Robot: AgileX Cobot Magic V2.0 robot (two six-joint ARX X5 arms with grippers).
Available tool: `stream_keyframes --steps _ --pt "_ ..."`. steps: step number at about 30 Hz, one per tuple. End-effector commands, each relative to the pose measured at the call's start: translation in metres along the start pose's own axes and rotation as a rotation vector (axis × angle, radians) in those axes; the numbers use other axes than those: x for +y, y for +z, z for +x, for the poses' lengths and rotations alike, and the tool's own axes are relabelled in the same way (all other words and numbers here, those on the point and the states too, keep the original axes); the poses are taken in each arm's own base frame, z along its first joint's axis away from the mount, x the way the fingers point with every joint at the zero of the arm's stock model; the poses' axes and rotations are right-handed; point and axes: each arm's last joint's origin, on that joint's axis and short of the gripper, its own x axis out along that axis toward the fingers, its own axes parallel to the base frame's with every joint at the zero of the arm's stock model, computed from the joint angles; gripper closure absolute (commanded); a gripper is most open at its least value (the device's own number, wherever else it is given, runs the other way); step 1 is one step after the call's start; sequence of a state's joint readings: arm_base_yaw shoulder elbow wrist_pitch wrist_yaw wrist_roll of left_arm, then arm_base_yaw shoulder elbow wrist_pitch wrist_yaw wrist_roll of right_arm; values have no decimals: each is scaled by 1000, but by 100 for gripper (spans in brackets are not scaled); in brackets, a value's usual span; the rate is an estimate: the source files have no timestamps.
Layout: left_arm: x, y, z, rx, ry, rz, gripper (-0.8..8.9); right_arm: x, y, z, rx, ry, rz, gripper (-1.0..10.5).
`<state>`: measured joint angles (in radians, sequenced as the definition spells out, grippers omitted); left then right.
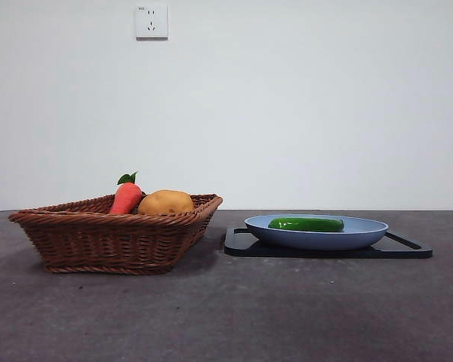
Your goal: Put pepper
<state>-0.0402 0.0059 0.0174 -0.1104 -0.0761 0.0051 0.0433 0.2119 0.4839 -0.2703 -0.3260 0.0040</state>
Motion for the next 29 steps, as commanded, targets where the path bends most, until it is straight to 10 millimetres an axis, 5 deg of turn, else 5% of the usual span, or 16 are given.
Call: stream_keyframes --steps 1,7,14,29 --pt "0 -2 1 -6 2 -10 805 -4 -26 5 1 -68 44 936" --pt "0 -2 1 -6 2 -10 805 -8 -75 10 63 -150 73 936" --pt "0 -2 1 -6 2 -10 805 -9 -109 13 118 -152 87 936" --pt "0 -2 1 -6 2 -10 805 -9 -128 13 192 -154 116 936"
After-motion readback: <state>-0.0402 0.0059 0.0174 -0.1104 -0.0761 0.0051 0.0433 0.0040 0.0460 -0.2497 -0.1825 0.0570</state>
